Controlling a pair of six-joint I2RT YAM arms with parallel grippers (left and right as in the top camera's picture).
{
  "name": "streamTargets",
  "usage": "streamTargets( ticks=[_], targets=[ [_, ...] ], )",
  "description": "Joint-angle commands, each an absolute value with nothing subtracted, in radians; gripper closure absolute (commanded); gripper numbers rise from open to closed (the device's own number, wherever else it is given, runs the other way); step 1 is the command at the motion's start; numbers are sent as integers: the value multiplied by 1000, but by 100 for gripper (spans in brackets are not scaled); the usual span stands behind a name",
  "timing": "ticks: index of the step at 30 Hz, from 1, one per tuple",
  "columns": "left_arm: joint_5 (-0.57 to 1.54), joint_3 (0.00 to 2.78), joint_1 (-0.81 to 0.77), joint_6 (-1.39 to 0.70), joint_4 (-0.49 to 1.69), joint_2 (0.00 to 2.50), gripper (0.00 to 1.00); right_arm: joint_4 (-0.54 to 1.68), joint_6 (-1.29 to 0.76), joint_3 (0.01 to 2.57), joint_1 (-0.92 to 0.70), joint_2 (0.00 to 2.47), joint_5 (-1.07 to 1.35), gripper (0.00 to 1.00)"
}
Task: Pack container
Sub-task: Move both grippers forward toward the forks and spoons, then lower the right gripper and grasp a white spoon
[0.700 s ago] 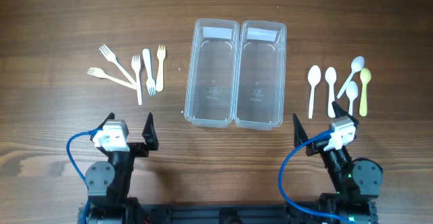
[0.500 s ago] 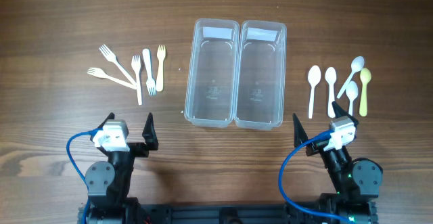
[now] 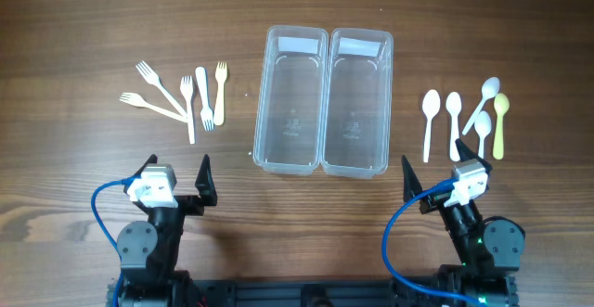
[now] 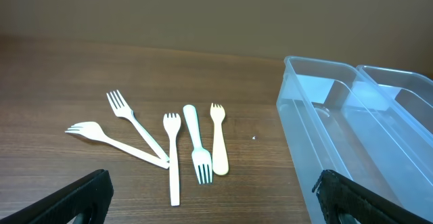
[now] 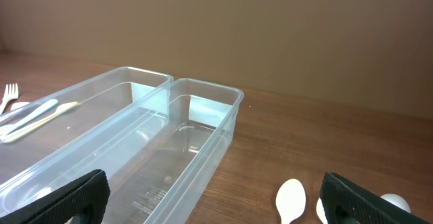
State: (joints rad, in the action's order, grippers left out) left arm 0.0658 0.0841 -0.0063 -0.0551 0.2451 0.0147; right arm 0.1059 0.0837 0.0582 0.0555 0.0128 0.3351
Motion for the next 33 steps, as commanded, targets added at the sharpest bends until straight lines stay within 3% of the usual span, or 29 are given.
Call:
streamTargets(
  ticks=[1, 5, 9, 15, 21, 28, 33],
  targets=[
    [63, 74, -4, -60, 239, 7, 0, 101, 78, 57, 54, 7, 331, 0],
    [63, 74, -4, -60, 239, 7, 0, 101, 45, 57, 54, 14, 340, 0],
    [63, 92, -4, -61, 239, 7, 0, 89, -141, 78, 54, 21, 332, 0],
    [-62, 253, -4, -115, 259, 117, 0, 146, -160, 294, 54, 135, 233, 0],
    [-73, 570, -2, -124, 273, 622, 0, 341, -158, 647, 54, 674, 202, 0],
    [-72, 1052, -1, -109, 478, 1227, 0, 714, -122, 1211, 101, 1317, 199, 0],
    [62, 1116, 70, -109, 491, 1408, 0, 777, -102, 1282, 165, 1542, 235, 0]
  ],
)
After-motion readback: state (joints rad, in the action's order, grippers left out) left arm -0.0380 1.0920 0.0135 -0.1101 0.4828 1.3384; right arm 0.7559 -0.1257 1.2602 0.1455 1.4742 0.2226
